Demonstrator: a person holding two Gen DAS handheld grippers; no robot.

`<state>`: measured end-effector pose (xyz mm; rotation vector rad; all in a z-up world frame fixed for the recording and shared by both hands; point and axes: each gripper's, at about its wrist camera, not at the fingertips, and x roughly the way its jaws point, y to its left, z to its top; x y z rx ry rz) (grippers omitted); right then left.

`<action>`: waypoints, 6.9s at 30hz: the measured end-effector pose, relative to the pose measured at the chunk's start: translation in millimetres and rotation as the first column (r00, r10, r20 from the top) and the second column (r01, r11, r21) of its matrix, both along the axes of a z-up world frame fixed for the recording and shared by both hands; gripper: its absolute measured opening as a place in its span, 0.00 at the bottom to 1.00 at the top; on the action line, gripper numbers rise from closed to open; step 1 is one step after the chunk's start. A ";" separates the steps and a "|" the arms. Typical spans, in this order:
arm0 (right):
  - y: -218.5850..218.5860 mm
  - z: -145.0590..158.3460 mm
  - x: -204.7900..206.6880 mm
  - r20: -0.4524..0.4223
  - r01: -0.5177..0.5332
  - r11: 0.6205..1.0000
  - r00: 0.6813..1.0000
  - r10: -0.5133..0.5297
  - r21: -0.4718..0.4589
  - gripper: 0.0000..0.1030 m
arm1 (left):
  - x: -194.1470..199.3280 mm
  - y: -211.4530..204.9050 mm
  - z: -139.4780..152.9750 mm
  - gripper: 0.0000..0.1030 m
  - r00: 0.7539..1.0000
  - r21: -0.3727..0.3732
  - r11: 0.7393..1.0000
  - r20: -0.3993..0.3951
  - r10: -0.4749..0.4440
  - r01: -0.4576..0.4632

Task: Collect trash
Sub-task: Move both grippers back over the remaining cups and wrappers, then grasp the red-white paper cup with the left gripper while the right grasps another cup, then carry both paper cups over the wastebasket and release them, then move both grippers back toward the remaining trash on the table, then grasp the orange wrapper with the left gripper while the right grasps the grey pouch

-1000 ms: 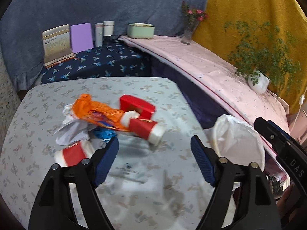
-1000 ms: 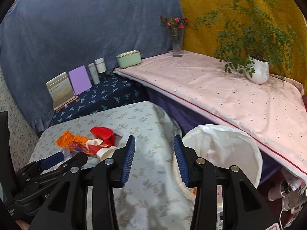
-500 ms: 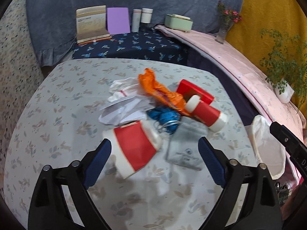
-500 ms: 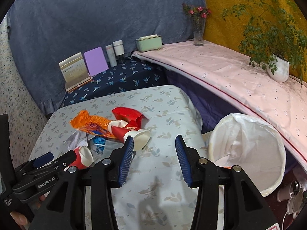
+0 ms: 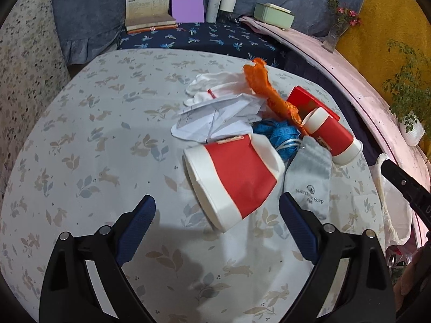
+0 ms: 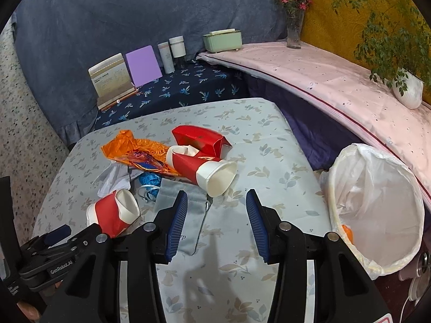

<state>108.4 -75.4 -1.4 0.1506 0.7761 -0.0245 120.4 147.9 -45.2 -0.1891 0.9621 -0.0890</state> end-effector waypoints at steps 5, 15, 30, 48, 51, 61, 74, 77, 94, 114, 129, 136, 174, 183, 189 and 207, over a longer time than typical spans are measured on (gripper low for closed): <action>5.8 -13.4 9.1 -0.021 -0.014 1.000 1.000 0.014 -0.006 0.43 | 3.5 3.8 -8.8 0.81 0.999 -0.063 0.998 -0.030 -0.023 0.021; 14.2 -31.2 29.8 -0.050 -0.044 0.999 0.998 0.044 -0.002 0.43 | 10.6 -4.9 -21.5 0.41 0.991 -0.121 0.988 -0.076 -0.106 0.097; 17.8 -38.2 57.7 -0.063 -0.073 0.997 0.995 0.075 0.025 0.28 | 9.7 -19.9 -9.6 0.03 0.984 -0.083 0.982 -0.031 -0.174 0.171; 14.3 16.4 23.1 0.071 -0.110 0.993 0.992 0.107 0.039 0.03 | -7.2 -47.1 36.7 0.02 0.967 -0.084 0.965 0.085 -0.240 0.247; 3.2 30.8 13.0 0.107 -0.095 0.995 0.990 0.091 0.039 0.03 | -8.3 -64.3 48.6 0.02 0.956 -0.084 0.956 0.110 -0.273 0.282; -52.8 62.1 -19.1 0.183 0.017 0.999 0.983 -0.023 0.035 0.03 | -13.8 -137.3 78.9 0.02 0.903 -0.065 0.912 0.182 -0.388 0.405; -144.9 65.7 -62.8 0.200 0.215 0.975 0.955 -0.220 0.047 0.03 | -30.9 -242.3 96.2 0.02 0.812 -0.034 0.829 0.226 -0.538 0.559; -163.0 58.5 -72.3 0.187 0.250 0.967 0.949 -0.256 0.055 0.03 | -33.2 -260.0 94.5 0.02 0.791 -0.037 0.807 0.226 -0.568 0.590; -217.3 19.3 -89.9 0.105 0.333 0.939 0.935 -0.340 0.082 0.04 | -31.1 -319.7 66.3 0.05 0.746 -0.026 0.755 0.185 -0.640 0.655; -206.6 23.4 -86.6 0.111 0.323 0.942 0.937 -0.332 0.085 0.33 | -11.2 -269.4 60.8 0.50 0.844 -0.046 0.852 0.174 -0.508 0.522; -126.0 28.5 -66.3 0.102 0.163 0.984 0.980 -0.169 0.064 0.38 | -2.9 -166.9 59.2 0.62 0.927 -0.001 0.942 0.181 -0.330 0.336; -76.0 23.4 -49.0 0.081 0.073 0.996 0.994 -0.077 0.046 0.40 | 4.7 -104.6 51.7 0.67 0.956 0.035 0.972 0.172 -0.237 0.234; 27.7 -58.5 53.1 -0.118 -0.070 0.997 0.990 0.073 0.035 0.46 | 108.7 -37.6 33.4 0.11 0.977 -0.046 0.982 0.117 -0.179 0.185; 24.3 -78.8 62.2 -0.165 -0.070 0.994 0.983 0.083 0.081 0.21 | 102.2 -38.8 42.2 0.04 0.969 -0.054 0.978 0.156 -0.193 0.203; 21.2 -67.5 50.9 -0.122 -0.082 0.993 0.988 0.092 0.088 0.08 | 94.1 -41.6 51.5 0.04 0.966 -0.058 0.977 0.172 -0.192 0.204; -40.8 20.9 -8.3 0.090 0.007 0.998 0.996 -0.013 0.070 0.07 | 51.4 -105.8 105.2 0.04 0.927 -0.048 0.956 0.263 -0.267 0.289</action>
